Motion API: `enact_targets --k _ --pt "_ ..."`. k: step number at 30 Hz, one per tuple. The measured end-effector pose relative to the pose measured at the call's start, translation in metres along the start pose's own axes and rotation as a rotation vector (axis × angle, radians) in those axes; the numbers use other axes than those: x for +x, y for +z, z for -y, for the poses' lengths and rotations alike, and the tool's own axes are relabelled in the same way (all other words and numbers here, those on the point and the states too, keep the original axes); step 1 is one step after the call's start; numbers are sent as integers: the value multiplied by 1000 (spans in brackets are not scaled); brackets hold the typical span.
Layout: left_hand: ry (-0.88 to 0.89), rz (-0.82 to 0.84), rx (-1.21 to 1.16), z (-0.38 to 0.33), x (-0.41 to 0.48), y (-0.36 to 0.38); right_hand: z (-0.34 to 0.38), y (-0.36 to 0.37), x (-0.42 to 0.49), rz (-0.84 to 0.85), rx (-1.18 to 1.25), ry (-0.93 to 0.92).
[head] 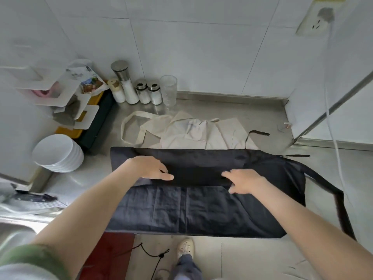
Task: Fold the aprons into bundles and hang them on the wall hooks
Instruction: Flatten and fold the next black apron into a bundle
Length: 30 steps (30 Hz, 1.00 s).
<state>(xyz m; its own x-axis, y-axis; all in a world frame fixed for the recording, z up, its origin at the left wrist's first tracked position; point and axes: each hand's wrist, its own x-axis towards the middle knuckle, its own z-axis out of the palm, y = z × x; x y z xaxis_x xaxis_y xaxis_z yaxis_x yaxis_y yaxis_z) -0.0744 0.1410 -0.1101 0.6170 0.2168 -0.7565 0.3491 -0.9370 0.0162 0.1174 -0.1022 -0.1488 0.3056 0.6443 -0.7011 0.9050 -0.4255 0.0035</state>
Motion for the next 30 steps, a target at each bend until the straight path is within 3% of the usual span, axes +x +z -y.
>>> enact_targets --k 3,6,10,13,18,22,25,27,30 --pt "-63 -49 -46 7 7 21 1 13 -4 91 150 55" --pt "-234 -296 -184 21 20 41 5 10 0 -102 177 63" --pt "-370 -372 -289 34 34 54 13 2 17 -269 265 80" --pt "-372 -340 -298 42 44 59 22 0 38 -219 370 108" --pt "-395 -142 -398 51 63 77 23 19 59 -159 448 144" --pt "-528 -138 -436 59 70 86 13 31 59 -148 548 189" --pt "-673 -232 -423 61 71 81 9 30 61 -164 607 174" --pt "-595 -436 -312 51 72 73 7 32 60 -228 652 168" --pt "-209 -722 -220 10 80 60 1 43 52 -392 673 184"
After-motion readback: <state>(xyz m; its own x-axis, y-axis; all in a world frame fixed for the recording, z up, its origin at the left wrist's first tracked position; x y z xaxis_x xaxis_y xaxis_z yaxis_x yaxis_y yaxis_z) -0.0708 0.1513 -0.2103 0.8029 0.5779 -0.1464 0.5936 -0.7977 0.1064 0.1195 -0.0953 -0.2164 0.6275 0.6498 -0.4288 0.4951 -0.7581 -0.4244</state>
